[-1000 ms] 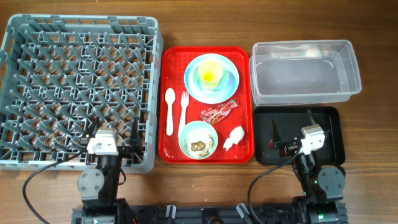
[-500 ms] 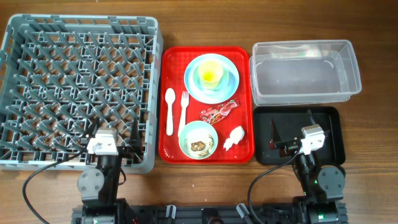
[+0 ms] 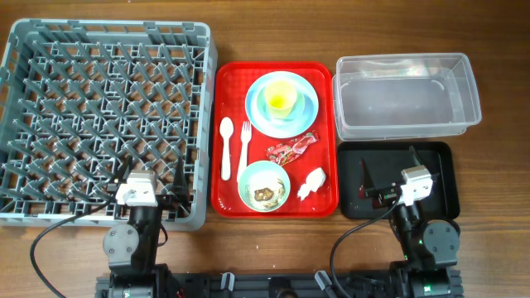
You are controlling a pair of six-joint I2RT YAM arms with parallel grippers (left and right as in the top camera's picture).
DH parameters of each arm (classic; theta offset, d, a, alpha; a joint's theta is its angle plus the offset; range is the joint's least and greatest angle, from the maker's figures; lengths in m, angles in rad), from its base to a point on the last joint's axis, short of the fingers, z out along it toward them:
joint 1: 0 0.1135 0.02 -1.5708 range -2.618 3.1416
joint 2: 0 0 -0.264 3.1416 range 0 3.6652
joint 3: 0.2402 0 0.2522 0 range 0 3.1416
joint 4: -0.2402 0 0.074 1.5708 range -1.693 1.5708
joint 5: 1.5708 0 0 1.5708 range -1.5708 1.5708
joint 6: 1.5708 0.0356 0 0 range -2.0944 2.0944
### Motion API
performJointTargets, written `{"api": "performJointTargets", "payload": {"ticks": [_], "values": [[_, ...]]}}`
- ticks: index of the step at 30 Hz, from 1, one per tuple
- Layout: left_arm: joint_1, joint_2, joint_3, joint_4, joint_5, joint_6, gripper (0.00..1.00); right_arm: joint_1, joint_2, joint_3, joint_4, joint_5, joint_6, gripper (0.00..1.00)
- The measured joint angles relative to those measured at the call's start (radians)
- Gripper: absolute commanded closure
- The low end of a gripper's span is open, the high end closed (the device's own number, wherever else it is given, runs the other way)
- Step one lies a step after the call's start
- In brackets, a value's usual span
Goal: Sort waste into correct bins and load items into the dishwasher rack
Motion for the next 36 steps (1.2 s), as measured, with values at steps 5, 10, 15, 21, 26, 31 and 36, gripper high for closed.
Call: {"api": "performJointTargets", "payload": {"ticks": [5, 10, 15, 21, 26, 31, 36], "values": [[0.000, 0.000, 0.000, 0.000, 0.000, -0.020, 0.00, 0.000, 0.000, 0.000, 0.000, 0.000, 0.000, 0.00], [0.000, 0.001, 0.013, -0.018, 0.008, -0.190, 0.00, 0.000, 0.000, 0.000, 0.000, 0.000, 0.000, 0.00], [0.000, 0.073, 0.261, -0.137, 0.033, -0.242, 0.00, 0.000, 0.001, 0.000, 0.000, 0.000, 0.000, 0.00], [0.000, 0.733, 1.120, -0.875, 0.142, -0.250, 0.00, 0.000, 0.004, 0.000, 0.000, 0.000, 0.000, 0.00], [0.000, 1.181, 1.693, -1.176, 0.282, -0.253, 0.83, 0.000, 0.004, 0.000, 0.000, 0.000, 0.000, 0.00], [-0.040, 1.332, 1.706, -1.351, 0.335, -0.299, 0.96, 0.000, 0.005, 0.000, 0.000, 0.000, 0.000, 0.00], [-0.337, 1.386, 1.482, -1.277, 0.153, -0.466, 0.88, 0.000, 0.005, 0.000, 0.001, 0.000, 0.000, 0.00]]}}
